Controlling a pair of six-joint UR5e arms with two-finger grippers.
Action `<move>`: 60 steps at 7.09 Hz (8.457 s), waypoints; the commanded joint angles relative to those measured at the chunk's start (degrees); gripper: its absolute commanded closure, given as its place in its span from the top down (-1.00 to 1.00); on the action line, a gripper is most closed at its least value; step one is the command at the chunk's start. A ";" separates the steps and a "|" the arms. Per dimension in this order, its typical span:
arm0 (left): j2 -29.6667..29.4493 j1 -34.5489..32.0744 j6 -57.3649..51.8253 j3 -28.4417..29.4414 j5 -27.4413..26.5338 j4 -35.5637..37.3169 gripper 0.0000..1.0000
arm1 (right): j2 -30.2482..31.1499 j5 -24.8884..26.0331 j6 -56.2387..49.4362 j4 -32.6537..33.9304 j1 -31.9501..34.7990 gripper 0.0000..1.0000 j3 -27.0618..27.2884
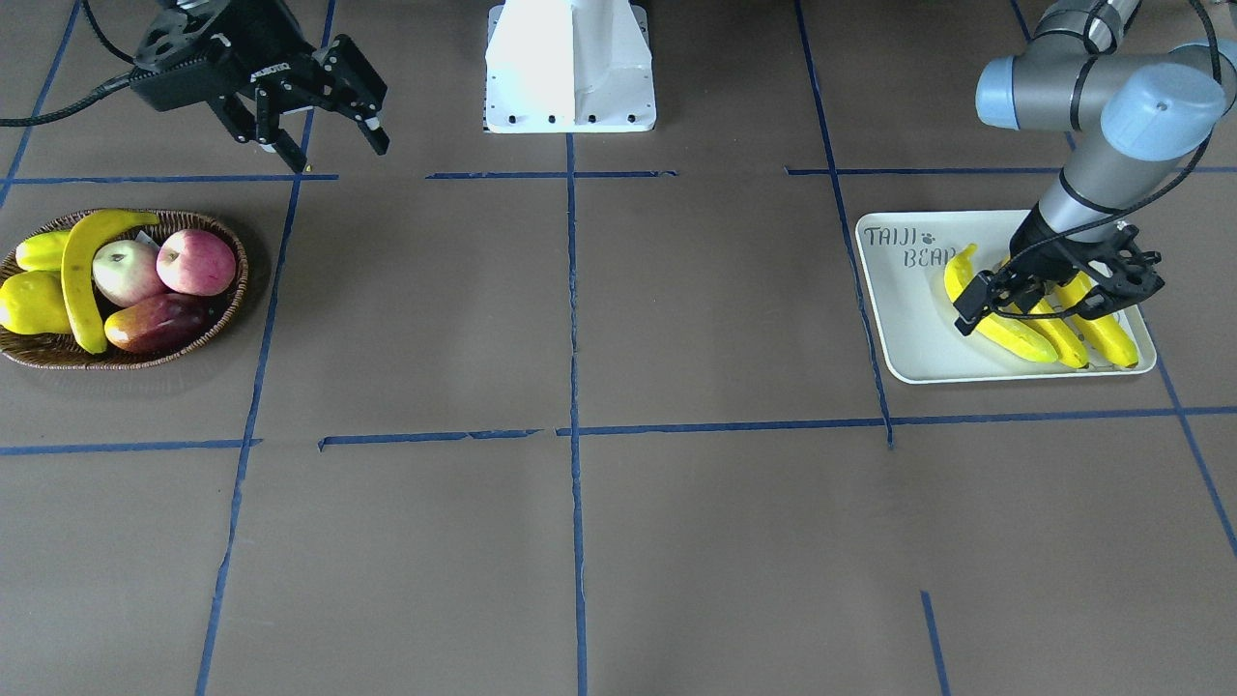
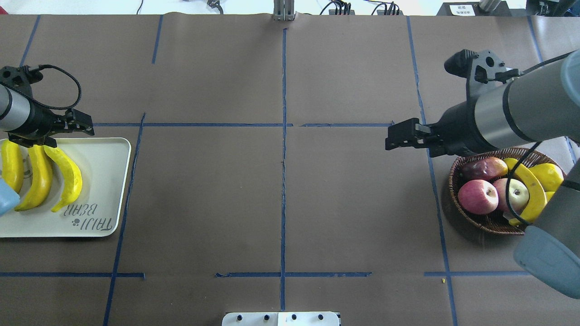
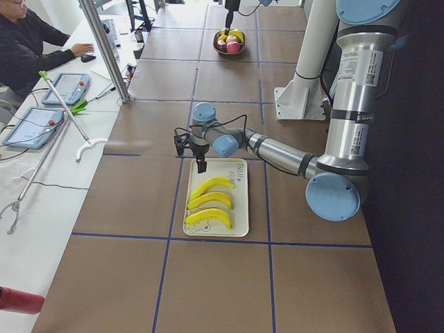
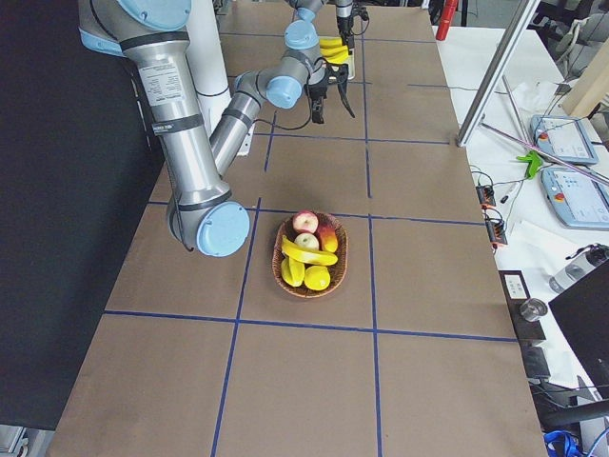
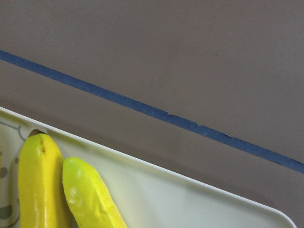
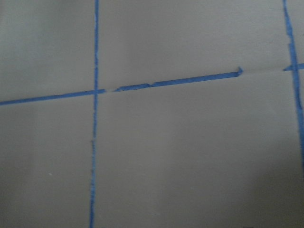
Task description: Transfer all bananas from basket to plate
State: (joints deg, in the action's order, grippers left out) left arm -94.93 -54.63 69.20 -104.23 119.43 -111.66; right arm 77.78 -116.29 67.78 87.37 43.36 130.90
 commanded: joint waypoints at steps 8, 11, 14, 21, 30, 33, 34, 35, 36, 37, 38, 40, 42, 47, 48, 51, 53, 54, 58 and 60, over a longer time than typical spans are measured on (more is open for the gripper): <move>-12.83 2.52 7.53 -10.83 1.86 16.03 1.00 | 32.00 -19.32 21.96 -59.67 19.92 1.00 -25.46; -12.91 2.69 7.53 -10.91 1.86 16.03 1.00 | 34.62 -18.97 21.70 -61.18 19.66 1.00 -29.03; -13.35 2.69 7.53 -10.91 1.86 16.03 1.00 | 35.33 -16.26 21.78 -61.09 11.25 1.00 -29.91; -13.27 2.78 7.53 -10.74 1.60 16.03 1.00 | 33.22 -13.35 21.96 -61.70 10.26 -0.71 -32.46; -14.67 4.45 7.62 -10.12 2.03 15.51 1.00 | 16.77 -15.81 6.23 -61.24 19.78 -1.00 -28.15; -17.48 5.06 10.50 -9.68 2.04 15.16 1.00 | -3.39 -10.22 6.05 -34.63 11.44 -0.99 -24.84; -18.88 5.15 12.09 -9.94 2.12 13.85 1.00 | -7.43 -4.61 6.05 -25.24 6.35 -0.99 -20.81; -20.11 5.24 16.10 -9.77 2.12 10.70 1.00 | -12.95 2.49 6.14 -13.92 -0.05 -0.99 -16.77; -20.90 5.24 21.37 -8.90 2.12 5.28 1.00 | -15.71 12.31 6.05 -9.28 -7.25 -0.98 -14.81; -21.96 5.24 26.99 -7.06 2.21 -0.87 1.00 | -17.47 23.02 6.05 -8.89 -15.33 -0.98 -14.62; -23.27 5.33 32.44 -4.78 2.21 -6.58 1.00 | -18.01 26.96 6.05 -8.88 -18.71 -0.98 -14.53; -25.13 7.77 38.79 1.11 2.04 -17.93 1.00 | -18.37 27.00 6.05 -9.06 -19.62 -0.98 -13.13; -27.84 11.46 41.09 1.74 1.60 -18.59 1.00 | -19.86 27.08 6.05 -9.06 -20.15 -0.98 -13.39; -32.43 16.75 44.71 5.00 -3.41 -18.77 0.71 | -20.66 27.17 6.14 -8.97 -20.59 -0.99 -13.30; -32.25 16.67 44.36 4.91 -3.33 -18.77 -0.77 | -20.66 27.17 6.14 -8.97 -20.51 -0.99 -13.30; -32.43 16.14 44.79 5.00 -3.33 -18.86 -1.00 | -20.39 27.61 7.02 -9.24 -20.59 0.99 -11.90; -32.43 15.27 44.80 5.00 -3.33 -18.77 -1.00 | -20.39 27.26 6.93 -9.15 -20.68 1.00 -11.54; -32.25 14.04 44.19 5.00 -3.15 -18.34 -1.00 | -20.22 27.00 6.84 -8.89 -20.59 1.00 -10.06; -22.62 3.69 11.76 2.81 10.29 3.42 -1.00 | -19.43 15.17 5.01 6.81 -10.53 1.00 -2.67; -12.70 1.03 -0.67 2.54 9.51 5.39 -1.00 | -15.06 9.09 -3.93 7.99 -4.18 1.00 -2.58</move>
State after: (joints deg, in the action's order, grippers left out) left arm -113.34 -51.91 76.41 -101.43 129.13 -108.20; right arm 60.10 -103.43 68.65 94.07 35.52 128.09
